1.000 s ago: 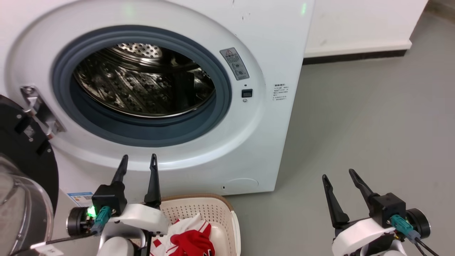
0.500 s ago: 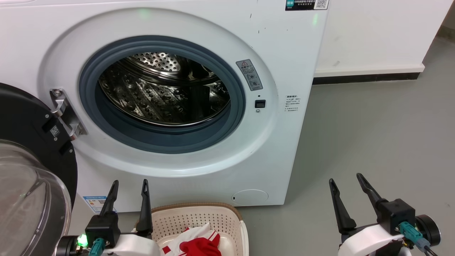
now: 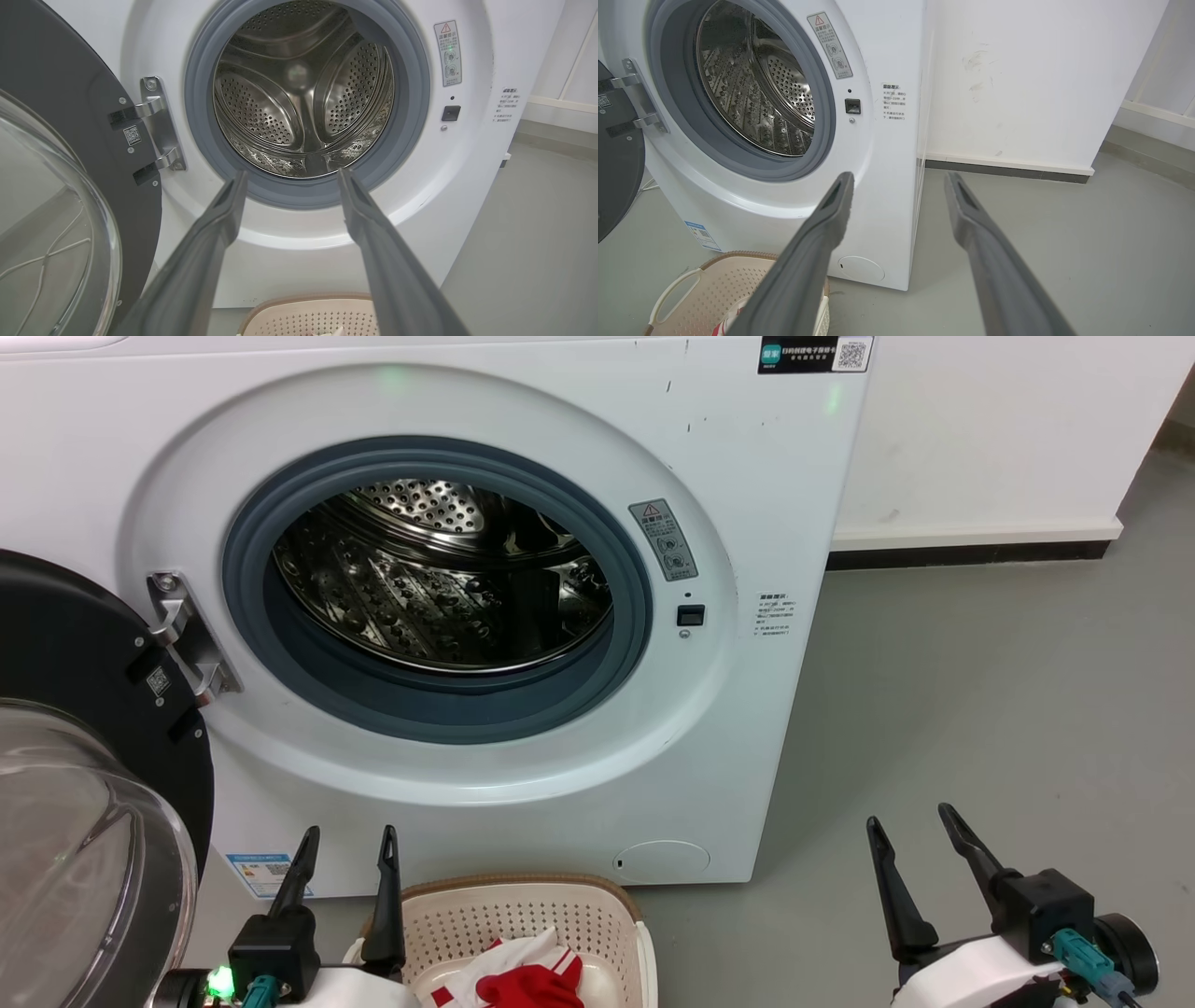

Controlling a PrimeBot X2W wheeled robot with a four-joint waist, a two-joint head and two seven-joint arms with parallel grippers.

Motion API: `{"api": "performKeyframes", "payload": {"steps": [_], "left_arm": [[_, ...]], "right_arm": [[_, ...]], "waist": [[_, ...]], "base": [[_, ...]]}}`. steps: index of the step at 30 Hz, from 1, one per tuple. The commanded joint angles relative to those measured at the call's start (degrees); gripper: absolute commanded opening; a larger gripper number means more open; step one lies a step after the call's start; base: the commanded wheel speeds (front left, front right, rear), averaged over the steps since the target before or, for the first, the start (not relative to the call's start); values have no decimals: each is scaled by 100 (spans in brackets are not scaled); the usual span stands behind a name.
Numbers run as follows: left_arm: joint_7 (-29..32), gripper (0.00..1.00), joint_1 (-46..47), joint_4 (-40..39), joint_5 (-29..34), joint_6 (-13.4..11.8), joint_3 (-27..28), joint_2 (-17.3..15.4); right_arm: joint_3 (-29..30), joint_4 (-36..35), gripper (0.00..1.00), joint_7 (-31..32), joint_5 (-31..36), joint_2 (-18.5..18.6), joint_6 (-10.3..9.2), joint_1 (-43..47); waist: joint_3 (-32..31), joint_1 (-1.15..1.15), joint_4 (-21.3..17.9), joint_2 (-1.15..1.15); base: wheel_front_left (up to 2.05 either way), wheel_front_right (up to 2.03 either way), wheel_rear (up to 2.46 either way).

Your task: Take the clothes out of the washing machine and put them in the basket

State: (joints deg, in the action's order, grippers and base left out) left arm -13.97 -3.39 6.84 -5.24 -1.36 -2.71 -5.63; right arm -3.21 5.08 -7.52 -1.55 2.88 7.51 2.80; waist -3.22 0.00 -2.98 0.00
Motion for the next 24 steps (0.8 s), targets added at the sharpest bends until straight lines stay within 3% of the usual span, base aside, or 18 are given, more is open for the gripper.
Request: {"api": "performKeyframes", "payload": {"steps": [1, 10, 11, 24], "left_arm": [[8, 100, -81, -44, -27, 20, -4, -21], [-25, 100, -112, -141, -126, 92, -48, -63], [-7, 0, -56, -95, -137, 87, -49, -63], [380, 0, 153, 92, -1590, 224, 155, -6]], "right_arm": [[3, -7, 100, 1, -44, -2, -4, 93], [-18, 29, 100, -24, -129, -2, -4, 115], [-17, 62, 0, -3, -105, 0, 0, 81], [35, 188, 0, 143, -1739, 87, 0, -74]], "waist": [[-3, 0, 2, 0], [-27, 0, 24, 0], [-30, 0, 25, 0], [7, 0, 53, 0]], "base": [[0, 0, 0], [0, 0, 0], [0, 0, 0], [0, 0, 0]]}}
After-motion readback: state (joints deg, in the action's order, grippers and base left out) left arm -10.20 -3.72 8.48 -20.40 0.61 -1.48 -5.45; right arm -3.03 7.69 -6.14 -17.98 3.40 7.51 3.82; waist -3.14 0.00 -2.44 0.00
